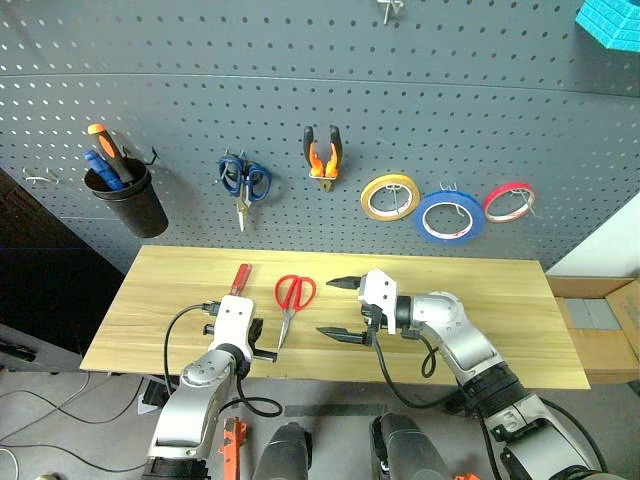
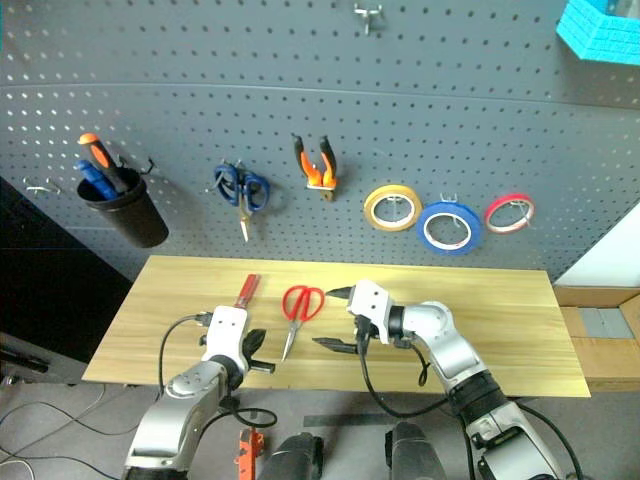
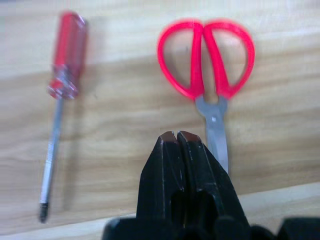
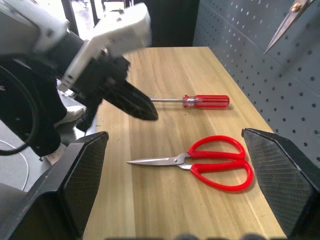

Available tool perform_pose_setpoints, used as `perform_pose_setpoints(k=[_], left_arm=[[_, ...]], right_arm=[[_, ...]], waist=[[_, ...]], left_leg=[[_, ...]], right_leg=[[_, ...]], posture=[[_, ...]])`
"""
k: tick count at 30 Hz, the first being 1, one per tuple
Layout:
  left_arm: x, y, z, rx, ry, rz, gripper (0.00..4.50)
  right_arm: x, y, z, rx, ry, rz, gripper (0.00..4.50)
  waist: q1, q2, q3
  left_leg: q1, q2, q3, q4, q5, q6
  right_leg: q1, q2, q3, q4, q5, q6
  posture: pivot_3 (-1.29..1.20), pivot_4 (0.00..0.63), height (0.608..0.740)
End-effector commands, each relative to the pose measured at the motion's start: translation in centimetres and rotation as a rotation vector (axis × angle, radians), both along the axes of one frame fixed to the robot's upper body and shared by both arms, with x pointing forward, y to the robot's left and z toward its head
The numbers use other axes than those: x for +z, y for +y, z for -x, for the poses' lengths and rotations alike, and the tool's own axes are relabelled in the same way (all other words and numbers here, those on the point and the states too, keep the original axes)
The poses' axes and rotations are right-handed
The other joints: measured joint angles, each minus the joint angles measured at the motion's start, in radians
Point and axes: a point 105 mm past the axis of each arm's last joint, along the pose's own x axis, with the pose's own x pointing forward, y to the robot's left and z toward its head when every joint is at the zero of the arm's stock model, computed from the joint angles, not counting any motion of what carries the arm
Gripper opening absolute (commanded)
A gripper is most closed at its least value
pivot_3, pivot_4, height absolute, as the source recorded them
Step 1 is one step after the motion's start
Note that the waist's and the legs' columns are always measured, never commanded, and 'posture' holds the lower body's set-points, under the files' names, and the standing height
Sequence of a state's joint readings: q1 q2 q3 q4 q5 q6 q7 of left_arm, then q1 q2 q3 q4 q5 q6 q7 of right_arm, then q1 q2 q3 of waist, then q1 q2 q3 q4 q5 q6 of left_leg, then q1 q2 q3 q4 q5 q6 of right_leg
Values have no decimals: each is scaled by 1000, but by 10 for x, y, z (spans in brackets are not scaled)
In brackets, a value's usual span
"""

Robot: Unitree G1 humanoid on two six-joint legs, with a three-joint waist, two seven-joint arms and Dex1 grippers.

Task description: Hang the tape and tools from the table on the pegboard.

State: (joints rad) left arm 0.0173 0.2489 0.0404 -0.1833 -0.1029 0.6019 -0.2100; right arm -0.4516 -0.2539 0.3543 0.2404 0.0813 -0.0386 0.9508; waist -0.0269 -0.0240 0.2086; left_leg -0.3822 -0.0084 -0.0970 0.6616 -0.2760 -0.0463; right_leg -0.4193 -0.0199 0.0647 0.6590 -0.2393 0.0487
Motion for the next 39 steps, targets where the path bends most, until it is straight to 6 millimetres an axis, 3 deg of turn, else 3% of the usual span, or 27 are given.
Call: perform_pose_setpoints(k=[1,11,22,30,39], left_arm=[[10,-18,-13,-30,-59,81,565],[-20,-25,-33,-44,53,127,3790],[-43,-16,-30,-28,191,174,3790],[-50,-24,-30,-62,273,252,3790],[-50,-21,-32,-118,293,120,3790]], right_arm=[[16,4,-2,4,-53,-39,4500],[17,4,-4,4,-42,-35,4500],[16,6,-3,-10,-24,-44,4500],[17,4,-3,-18,-18,-47,4500],[18,2,-5,-35,-4,-57,4500]], waist=[[2,-1,-2],[-3,-2,-3],[-3,-2,-2],[-4,-2,-2],[-4,-2,-2]], left_leg=[[0,0,1,0,0,0],[0,0,3,0,0,-1],[0,0,2,0,0,0],[2,0,2,1,0,0],[2,0,1,1,0,0]], right_leg=[[0,0,0,0,0,0],[0,1,-1,1,0,0],[0,1,-1,1,0,0],[1,1,-2,2,0,0],[2,1,-2,2,0,0]], posture=[[44,125,740],[30,164,740],[25,192,740],[17,195,740],[13,194,740]])
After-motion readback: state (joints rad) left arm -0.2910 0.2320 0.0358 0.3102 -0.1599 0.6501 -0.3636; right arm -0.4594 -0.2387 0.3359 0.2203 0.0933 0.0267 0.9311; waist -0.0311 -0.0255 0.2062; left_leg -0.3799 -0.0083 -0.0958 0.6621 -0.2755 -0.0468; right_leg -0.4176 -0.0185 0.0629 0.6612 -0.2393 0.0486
